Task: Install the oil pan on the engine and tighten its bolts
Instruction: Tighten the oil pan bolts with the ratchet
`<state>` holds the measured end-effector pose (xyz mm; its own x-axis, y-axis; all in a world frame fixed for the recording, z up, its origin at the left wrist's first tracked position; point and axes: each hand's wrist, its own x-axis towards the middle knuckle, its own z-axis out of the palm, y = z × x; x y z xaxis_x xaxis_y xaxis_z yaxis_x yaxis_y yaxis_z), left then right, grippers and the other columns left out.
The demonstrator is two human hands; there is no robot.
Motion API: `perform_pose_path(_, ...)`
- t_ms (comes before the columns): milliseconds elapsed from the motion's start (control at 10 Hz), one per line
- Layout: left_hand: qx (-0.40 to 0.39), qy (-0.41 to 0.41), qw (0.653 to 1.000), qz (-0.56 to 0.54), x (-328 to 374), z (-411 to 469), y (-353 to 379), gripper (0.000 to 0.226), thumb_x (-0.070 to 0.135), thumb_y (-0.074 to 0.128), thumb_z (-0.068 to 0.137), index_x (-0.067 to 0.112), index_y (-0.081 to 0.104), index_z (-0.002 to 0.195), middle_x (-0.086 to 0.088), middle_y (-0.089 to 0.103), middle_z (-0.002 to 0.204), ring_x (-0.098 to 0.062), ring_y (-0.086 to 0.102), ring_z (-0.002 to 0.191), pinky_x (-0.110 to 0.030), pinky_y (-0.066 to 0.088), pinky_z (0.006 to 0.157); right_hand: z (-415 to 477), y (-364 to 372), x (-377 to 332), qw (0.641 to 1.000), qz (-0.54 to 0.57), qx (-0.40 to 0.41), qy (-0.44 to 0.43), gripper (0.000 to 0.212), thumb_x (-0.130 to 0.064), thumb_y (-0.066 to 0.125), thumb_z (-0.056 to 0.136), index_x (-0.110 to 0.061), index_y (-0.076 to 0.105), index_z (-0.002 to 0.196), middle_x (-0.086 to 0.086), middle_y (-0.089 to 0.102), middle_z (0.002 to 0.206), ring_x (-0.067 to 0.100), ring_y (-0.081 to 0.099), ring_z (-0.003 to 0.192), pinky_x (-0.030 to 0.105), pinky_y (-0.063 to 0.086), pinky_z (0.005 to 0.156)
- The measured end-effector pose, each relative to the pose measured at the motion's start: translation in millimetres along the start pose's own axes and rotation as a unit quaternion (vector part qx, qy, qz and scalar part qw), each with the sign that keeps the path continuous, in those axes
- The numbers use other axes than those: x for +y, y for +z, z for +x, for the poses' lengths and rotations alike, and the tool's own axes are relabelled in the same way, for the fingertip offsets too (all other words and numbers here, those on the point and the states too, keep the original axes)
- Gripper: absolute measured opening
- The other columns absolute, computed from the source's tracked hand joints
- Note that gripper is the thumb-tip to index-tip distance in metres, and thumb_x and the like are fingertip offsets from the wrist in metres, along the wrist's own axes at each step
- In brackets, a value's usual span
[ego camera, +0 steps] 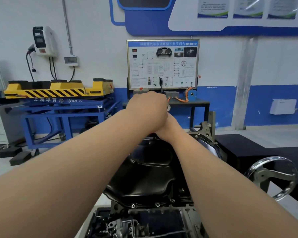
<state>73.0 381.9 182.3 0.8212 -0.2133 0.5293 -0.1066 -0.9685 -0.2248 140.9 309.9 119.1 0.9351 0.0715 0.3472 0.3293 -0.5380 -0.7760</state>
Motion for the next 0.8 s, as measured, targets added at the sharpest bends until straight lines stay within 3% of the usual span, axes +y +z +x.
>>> perform_pose_path(100, -0.038, 0.095, 0.991, 0.091, -11, 4, -12, 0.027, 0.017, 0.050, 0.092, 0.028, 0.060, 0.115, 0.001, 0.059, 0.102, -0.022, 0.046, 0.087, -0.033, 0.032, 0.072, 9, -1, 13, 0.987, -0.140, 0.003, -0.083, 0.024, -0.022, 0.041, 0.096, -0.011, 0.061, 0.103, 0.008, 0.065, 0.104, 0.028, 0.060, 0.098, 0.037, 0.049, 0.084)
perform_pose_path(200, -0.028, 0.168, 0.978, 0.121, -15, 6, -21, 0.039, 0.010, 0.051, 0.091, 0.035, 0.058, 0.119, 0.004, 0.058, 0.116, -0.023, 0.045, 0.103, -0.038, 0.038, 0.088, 8, -2, 14, 0.973, -0.183, -0.034, -0.137, 0.027, -0.028, 0.038, 0.089, -0.018, 0.061, 0.078, -0.005, 0.064, 0.078, 0.016, 0.059, 0.078, 0.029, 0.042, 0.064)
perform_pose_path(300, -0.028, 0.199, 0.968, 0.152, -16, 5, -20, 0.038, 0.002, 0.049, 0.085, 0.031, 0.057, 0.107, 0.001, 0.059, 0.113, -0.024, 0.045, 0.102, -0.039, 0.039, 0.083, 8, -2, 15, 0.976, -0.154, -0.038, -0.148, 0.027, -0.032, 0.038, 0.081, -0.021, 0.060, 0.071, -0.004, 0.063, 0.072, 0.018, 0.058, 0.073, 0.031, 0.043, 0.063)
perform_pose_path(400, 0.025, 0.188, 0.971, 0.148, -14, 3, -12, 0.021, 0.014, 0.049, 0.090, 0.028, 0.059, 0.102, 0.001, 0.061, 0.099, -0.023, 0.048, 0.090, -0.034, 0.031, 0.081, 15, 2, 14, 0.987, -0.132, -0.053, -0.073, 0.022, -0.013, 0.039, 0.084, -0.017, 0.053, 0.068, -0.001, 0.057, 0.070, 0.023, 0.053, 0.073, 0.032, 0.042, 0.064)
perform_pose_path(500, 0.055, 0.104, 0.989, 0.090, -14, 1, -3, 0.029, 0.043, 0.049, 0.091, 0.020, 0.050, 0.075, 0.003, 0.044, 0.069, -0.016, 0.039, 0.058, -0.025, 0.024, 0.058, 16, 4, 13, 0.995, -0.077, -0.040, -0.047, 0.028, -0.004, 0.041, 0.092, -0.022, 0.047, 0.072, -0.008, 0.048, 0.072, 0.015, 0.048, 0.071, 0.020, 0.044, 0.066)
perform_pose_path(600, 0.052, 0.026, 0.998, 0.011, -6, -7, -2, 0.047, 0.057, 0.050, 0.086, 0.022, 0.033, 0.060, 0.002, 0.035, 0.064, -0.010, 0.031, 0.053, -0.024, 0.018, 0.047, 14, 7, 14, 0.998, 0.013, 0.019, -0.060, 0.033, -0.004, 0.032, 0.100, -0.019, 0.043, 0.073, -0.008, 0.040, 0.073, 0.002, 0.043, 0.062, 0.010, 0.043, 0.061)
perform_pose_path(700, 0.009, 0.023, 1.000, -0.009, -1, -3, -5, 0.032, 0.033, 0.053, 0.090, 0.016, 0.042, 0.065, 0.001, 0.039, 0.066, -0.013, 0.037, 0.054, -0.024, 0.021, 0.046, 10, 5, 13, 0.999, 0.008, -0.025, -0.035, 0.015, -0.006, 0.042, 0.095, -0.016, 0.052, 0.092, -0.008, 0.047, 0.078, 0.005, 0.053, 0.074, 0.020, 0.045, 0.070)
perform_pose_path(800, -0.056, 0.092, 0.993, 0.050, -7, 0, -20, 0.016, 0.014, 0.051, 0.088, 0.018, 0.062, 0.100, 0.003, 0.051, 0.080, -0.016, 0.046, 0.067, -0.026, 0.027, 0.054, 10, 1, 14, 0.991, -0.112, -0.040, -0.063, 0.024, -0.019, 0.041, 0.089, -0.023, 0.050, 0.066, -0.007, 0.051, 0.067, 0.019, 0.051, 0.073, 0.028, 0.037, 0.062)
